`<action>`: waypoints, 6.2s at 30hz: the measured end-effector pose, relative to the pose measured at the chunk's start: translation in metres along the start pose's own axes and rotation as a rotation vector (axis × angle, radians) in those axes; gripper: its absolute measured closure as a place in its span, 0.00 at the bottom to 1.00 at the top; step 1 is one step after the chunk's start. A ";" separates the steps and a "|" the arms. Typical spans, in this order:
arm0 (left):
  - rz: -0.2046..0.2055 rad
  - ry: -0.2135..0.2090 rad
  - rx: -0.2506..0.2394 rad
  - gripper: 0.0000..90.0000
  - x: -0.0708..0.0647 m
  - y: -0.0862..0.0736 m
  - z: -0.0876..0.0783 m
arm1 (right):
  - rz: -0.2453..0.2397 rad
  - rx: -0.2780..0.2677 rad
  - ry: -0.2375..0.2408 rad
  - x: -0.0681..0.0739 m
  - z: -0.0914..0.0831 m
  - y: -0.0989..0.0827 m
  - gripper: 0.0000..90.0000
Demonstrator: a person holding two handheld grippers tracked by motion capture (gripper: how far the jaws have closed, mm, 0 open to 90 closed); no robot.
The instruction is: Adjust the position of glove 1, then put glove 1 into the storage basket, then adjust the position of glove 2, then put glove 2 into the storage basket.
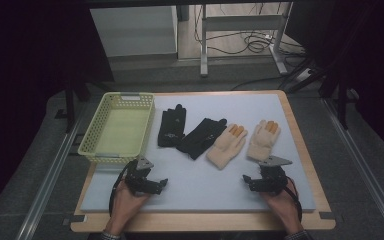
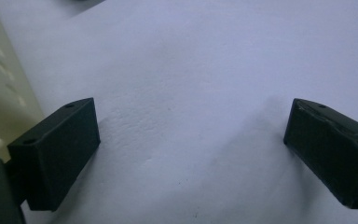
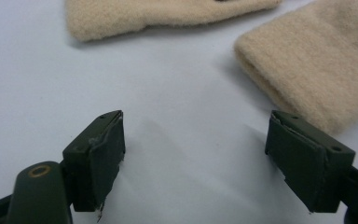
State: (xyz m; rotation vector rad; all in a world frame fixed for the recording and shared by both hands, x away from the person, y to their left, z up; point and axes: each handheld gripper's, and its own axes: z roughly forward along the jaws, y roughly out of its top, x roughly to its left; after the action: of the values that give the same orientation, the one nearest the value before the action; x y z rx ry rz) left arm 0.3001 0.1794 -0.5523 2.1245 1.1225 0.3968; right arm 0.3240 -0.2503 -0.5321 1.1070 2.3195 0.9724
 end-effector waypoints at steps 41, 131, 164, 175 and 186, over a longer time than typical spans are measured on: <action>-0.001 0.000 -0.004 0.04 0.000 0.000 0.000 | 0.026 -0.017 0.055 0.012 0.007 0.033 0.24; 0.006 -0.001 -0.002 0.04 0.001 0.000 0.000 | -0.212 -0.093 0.289 0.072 0.024 0.168 0.94; 0.006 -0.001 0.001 0.04 0.001 -0.001 0.000 | -0.115 0.059 0.306 0.087 0.060 0.067 0.86; 0.010 -0.002 0.002 0.04 0.001 0.000 -0.001 | -0.135 -0.026 0.279 0.078 0.052 0.100 0.75; 0.010 -0.002 0.006 0.04 0.001 0.000 -0.001 | -0.189 -0.026 0.240 0.070 0.107 0.163 0.69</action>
State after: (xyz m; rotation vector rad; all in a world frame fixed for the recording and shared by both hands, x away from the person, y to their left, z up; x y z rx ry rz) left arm 0.3001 0.1808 -0.5521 2.1358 1.1131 0.3963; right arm 0.4299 -0.0775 -0.4901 0.7794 2.5367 1.1105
